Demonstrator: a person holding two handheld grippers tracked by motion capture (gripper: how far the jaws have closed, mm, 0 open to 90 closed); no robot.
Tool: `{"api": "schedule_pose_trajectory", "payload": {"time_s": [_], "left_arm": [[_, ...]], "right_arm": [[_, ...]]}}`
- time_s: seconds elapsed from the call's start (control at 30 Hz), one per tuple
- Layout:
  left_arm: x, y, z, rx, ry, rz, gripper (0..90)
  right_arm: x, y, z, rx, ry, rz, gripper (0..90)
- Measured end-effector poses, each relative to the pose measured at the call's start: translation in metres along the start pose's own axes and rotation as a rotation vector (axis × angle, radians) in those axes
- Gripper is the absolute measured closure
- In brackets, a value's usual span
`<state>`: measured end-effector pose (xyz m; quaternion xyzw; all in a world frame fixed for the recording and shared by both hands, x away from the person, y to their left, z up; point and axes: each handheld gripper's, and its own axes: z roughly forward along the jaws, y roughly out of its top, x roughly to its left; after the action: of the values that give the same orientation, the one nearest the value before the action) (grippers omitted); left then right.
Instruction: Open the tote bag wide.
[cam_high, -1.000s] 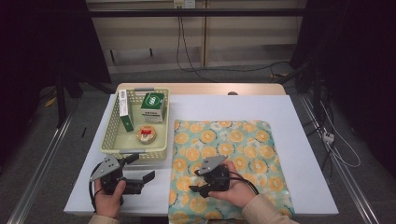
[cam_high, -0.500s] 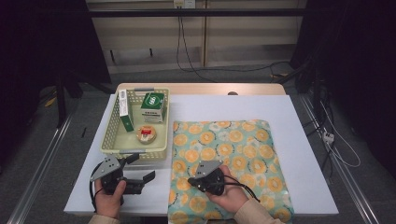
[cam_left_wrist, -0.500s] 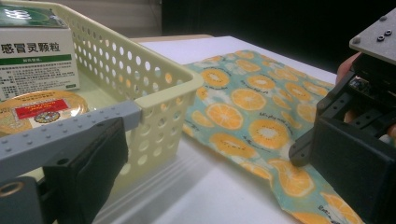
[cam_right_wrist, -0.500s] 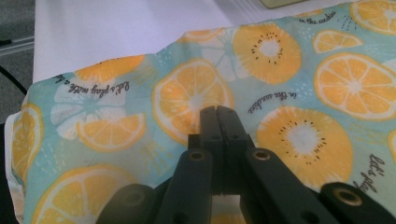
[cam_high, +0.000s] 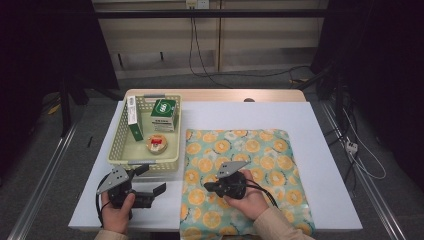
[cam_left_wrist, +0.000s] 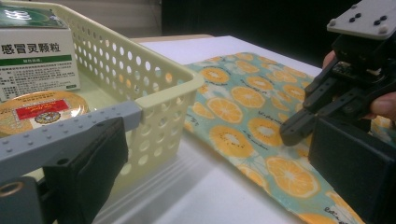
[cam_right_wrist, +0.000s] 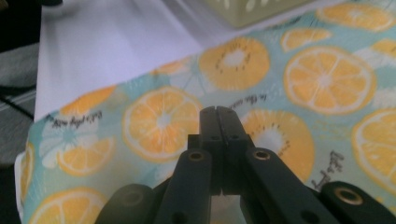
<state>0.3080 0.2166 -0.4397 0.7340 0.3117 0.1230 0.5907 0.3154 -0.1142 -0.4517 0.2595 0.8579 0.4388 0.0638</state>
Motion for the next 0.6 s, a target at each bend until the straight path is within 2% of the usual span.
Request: {"api": "schedule_pose_trajectory", "payload": {"time_s": [0.03,0.07,0.1,0.17,0.2,0.23,0.3,0.37,0.4,0.47,0.5,0.57,0.6], "left_arm": [[0.000,0.000,0.000,0.000,0.001,0.001,4.6],[0.000,0.000,0.001,0.001,0.000,0.005,4.6],[0.000,0.000,0.001,0.000,0.000,0.001,4.6],[0.000,0.001,0.001,0.000,0.002,0.000,4.6],[0.000,0.001,0.000,0.000,0.004,0.003,4.6],[0.000,0.002,0.000,-0.005,0.007,0.004,4.6],[0.000,0.002,-0.003,-0.009,0.013,0.005,4.6],[0.002,0.002,-0.005,-0.014,0.016,0.000,4.6],[0.002,0.002,-0.006,-0.017,0.018,-0.002,4.6],[0.003,0.001,-0.007,-0.022,0.018,-0.008,4.5],[0.003,0.001,-0.007,-0.020,0.017,-0.007,4.5],[0.004,0.001,-0.007,-0.021,0.016,-0.010,4.5],[0.004,0.001,-0.006,-0.020,0.015,-0.011,4.6]], "right_arm": [[0.003,0.002,-0.001,-0.019,0.005,0.023,83.7],[0.006,0.004,0.001,-0.034,0.013,0.056,68.5],[0.012,0.008,0.003,-0.033,0.000,0.064,57.9],[0.025,0.014,0.013,-0.016,0.033,0.026,50.2],[0.025,0.014,0.013,-0.016,0.033,0.026,50.2],[0.039,0.018,0.026,-0.014,0.070,0.015,44.8],[0.052,0.021,0.038,0.003,0.073,0.000,35.6],[0.057,0.022,0.043,0.011,0.076,0.001,33.4],[0.064,0.022,0.050,0.030,0.057,-0.023,29.3],[0.068,0.020,0.053,0.068,0.055,-0.044,28.3],[0.068,0.020,0.053,0.068,0.055,-0.044,28.3],[0.073,0.017,0.050,0.090,0.027,-0.127,29.7],[0.073,0.016,0.049,0.091,0.021,-0.115,31.3]]}}
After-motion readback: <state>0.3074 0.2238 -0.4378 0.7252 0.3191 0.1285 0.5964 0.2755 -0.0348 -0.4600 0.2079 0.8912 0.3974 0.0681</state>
